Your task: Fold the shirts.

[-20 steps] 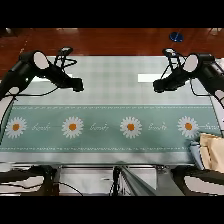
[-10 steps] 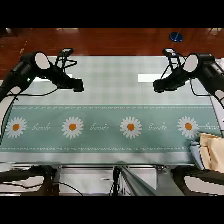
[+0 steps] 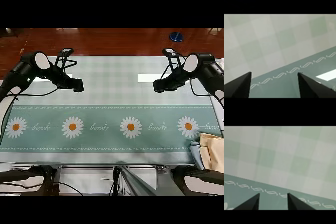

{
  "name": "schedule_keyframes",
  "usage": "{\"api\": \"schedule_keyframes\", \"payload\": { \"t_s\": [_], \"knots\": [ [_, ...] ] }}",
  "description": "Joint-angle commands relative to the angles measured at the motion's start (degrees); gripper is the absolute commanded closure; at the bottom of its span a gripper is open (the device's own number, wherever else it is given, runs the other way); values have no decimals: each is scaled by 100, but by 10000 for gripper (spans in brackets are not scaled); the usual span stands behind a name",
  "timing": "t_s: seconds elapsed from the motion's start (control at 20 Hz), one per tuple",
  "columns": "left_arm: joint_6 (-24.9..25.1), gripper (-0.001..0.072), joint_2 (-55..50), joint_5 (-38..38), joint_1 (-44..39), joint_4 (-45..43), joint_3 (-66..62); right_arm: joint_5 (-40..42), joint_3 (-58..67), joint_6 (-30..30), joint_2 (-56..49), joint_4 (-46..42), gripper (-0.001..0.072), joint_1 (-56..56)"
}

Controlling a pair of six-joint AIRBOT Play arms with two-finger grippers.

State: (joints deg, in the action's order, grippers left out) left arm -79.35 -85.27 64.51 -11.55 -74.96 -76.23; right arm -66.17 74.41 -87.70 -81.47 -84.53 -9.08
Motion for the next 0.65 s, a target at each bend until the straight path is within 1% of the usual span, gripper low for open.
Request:
{"api": "schedule_keyframes", "payload": {
  "t_s": [0.0,0.6],
  "knots": [
    [0,34,-4,-2,2,0,0,0,-2,-2,4,2,287,-2],
    [0,34,-46,-2,2,-2,0,0,-2,-2,4,2,287,-2]
  ]
}}
